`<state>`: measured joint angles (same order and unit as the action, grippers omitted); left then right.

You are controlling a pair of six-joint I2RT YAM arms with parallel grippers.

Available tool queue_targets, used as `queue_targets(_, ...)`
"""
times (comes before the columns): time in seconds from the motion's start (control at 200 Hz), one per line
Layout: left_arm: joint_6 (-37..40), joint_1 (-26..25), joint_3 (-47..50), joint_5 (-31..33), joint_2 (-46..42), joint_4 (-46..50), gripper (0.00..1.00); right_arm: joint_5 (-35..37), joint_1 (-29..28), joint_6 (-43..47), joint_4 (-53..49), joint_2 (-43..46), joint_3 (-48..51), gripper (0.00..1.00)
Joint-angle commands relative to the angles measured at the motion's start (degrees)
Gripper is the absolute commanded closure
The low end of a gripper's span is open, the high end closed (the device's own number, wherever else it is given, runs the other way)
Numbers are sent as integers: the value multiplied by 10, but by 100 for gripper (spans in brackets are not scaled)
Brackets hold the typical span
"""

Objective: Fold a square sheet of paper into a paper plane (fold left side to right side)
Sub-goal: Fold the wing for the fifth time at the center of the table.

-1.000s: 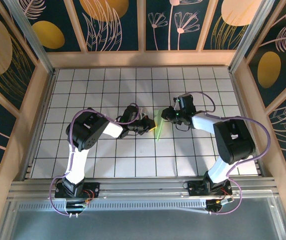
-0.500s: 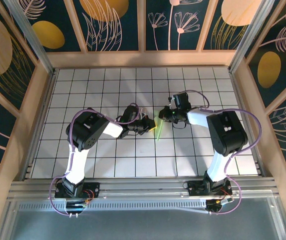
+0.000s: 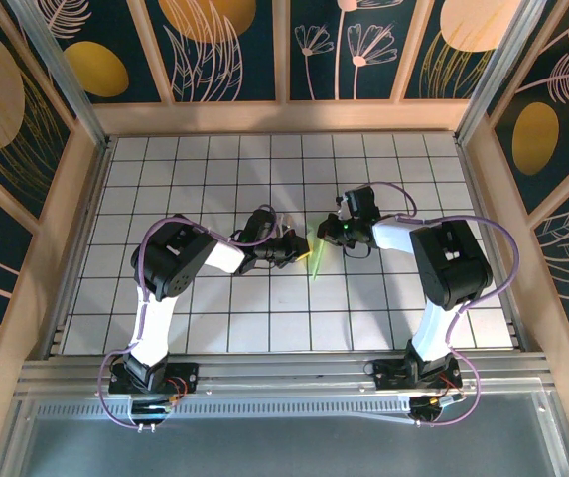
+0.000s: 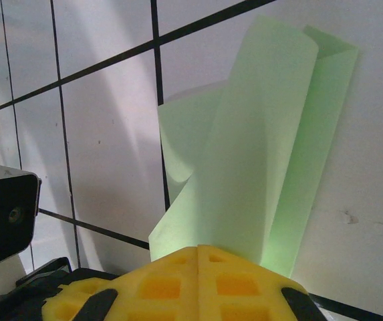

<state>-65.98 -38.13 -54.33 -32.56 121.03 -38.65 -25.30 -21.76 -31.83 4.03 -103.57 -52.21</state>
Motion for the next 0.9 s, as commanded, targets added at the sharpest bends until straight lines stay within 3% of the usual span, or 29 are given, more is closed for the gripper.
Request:
queue_targets(0.0,20,4,2,52,40,74,100,12,-1,5,1,-13,11,100)
queue_targets(0.816,16,4,4,49,41,69,100,13,4,11,0,-36,31,100)
queue_targets(0.891,16,4,5,49,37,68,97,14,6,11,1,-33,42,100)
